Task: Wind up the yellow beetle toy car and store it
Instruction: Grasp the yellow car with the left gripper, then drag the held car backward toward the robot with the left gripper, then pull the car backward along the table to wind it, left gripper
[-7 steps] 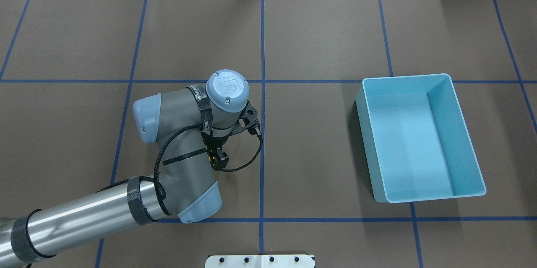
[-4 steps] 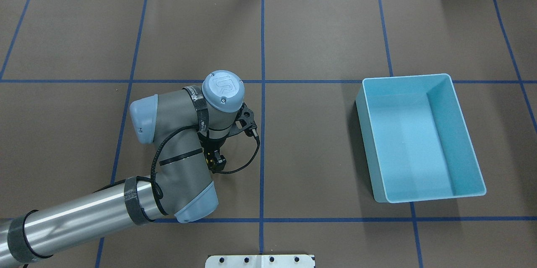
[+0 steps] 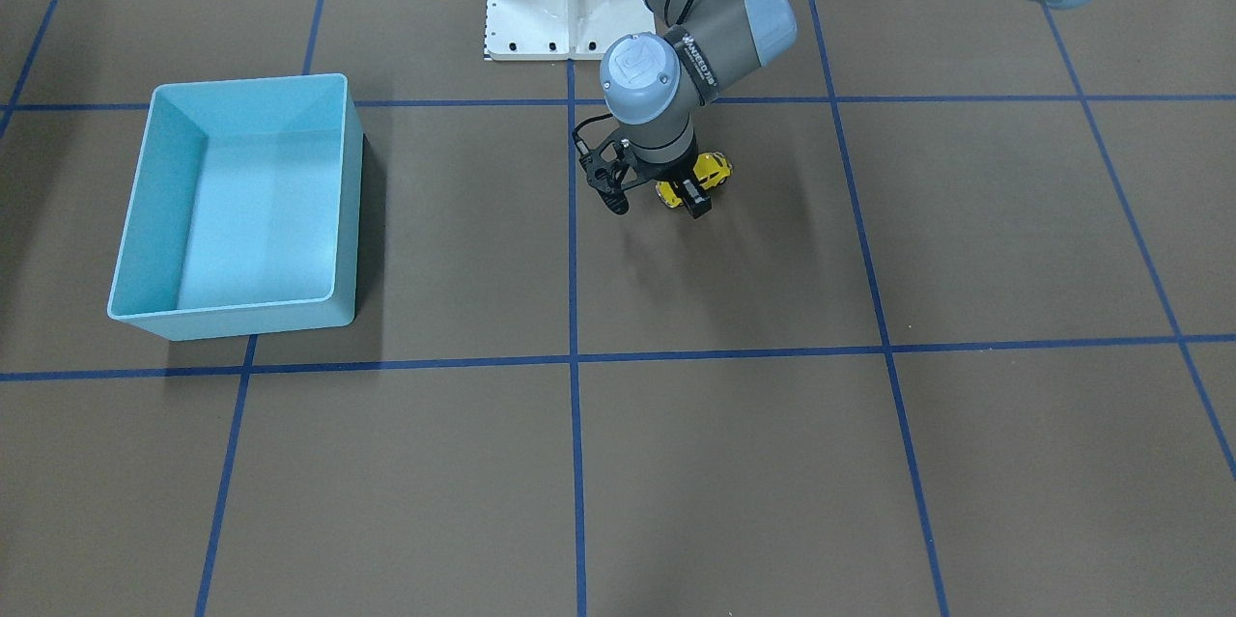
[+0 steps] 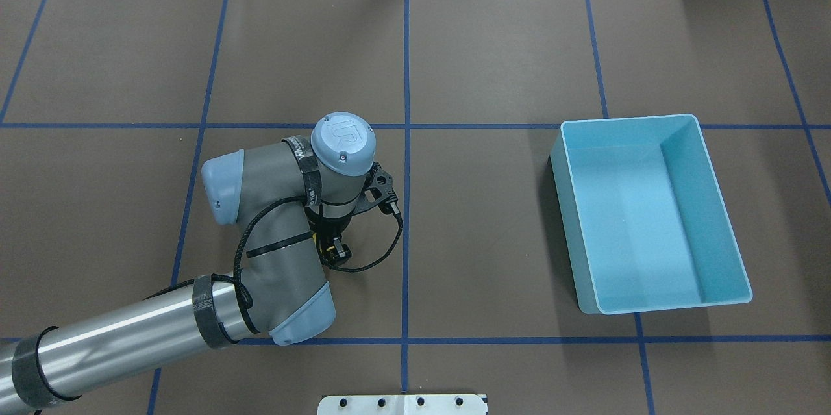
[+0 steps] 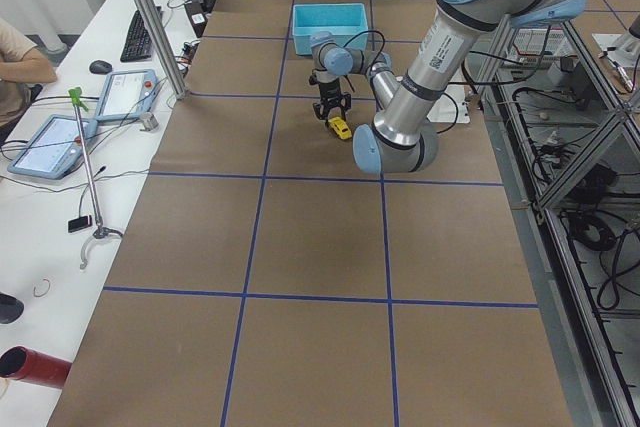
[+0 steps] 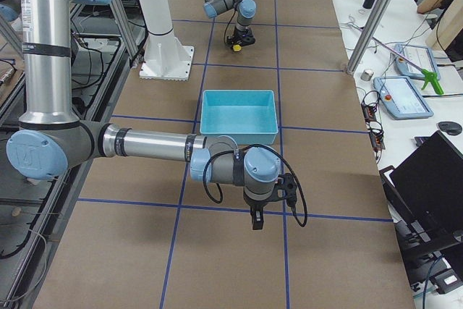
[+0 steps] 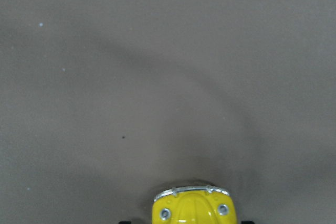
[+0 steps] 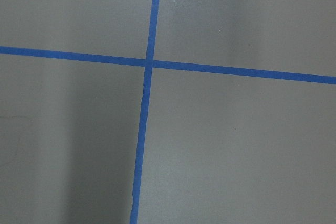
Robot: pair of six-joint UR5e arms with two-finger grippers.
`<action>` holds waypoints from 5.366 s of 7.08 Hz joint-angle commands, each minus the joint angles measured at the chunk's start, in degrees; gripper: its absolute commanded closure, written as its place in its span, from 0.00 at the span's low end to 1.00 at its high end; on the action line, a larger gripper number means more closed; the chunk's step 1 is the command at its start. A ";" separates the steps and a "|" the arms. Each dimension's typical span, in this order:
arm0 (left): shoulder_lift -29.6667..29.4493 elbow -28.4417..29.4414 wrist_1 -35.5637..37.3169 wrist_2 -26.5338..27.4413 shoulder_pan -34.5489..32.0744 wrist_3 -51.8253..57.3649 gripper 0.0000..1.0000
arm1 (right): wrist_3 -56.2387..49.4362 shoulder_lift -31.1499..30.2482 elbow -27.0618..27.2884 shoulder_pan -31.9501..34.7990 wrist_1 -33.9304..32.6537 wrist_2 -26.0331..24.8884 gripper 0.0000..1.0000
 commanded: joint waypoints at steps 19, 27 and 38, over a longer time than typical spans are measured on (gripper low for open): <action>13.45 4.53 -23.25 -7.06 -20.73 41.85 1.00 | -0.40 0.35 -0.04 0.00 0.09 -0.09 0.00; 13.46 5.31 -25.29 -10.46 -20.29 45.37 1.00 | -0.49 0.35 -0.22 0.00 0.09 -0.26 0.00; 18.47 4.79 -32.15 -13.12 -20.99 48.35 1.00 | -0.49 0.26 -0.40 -0.09 0.00 -0.18 0.00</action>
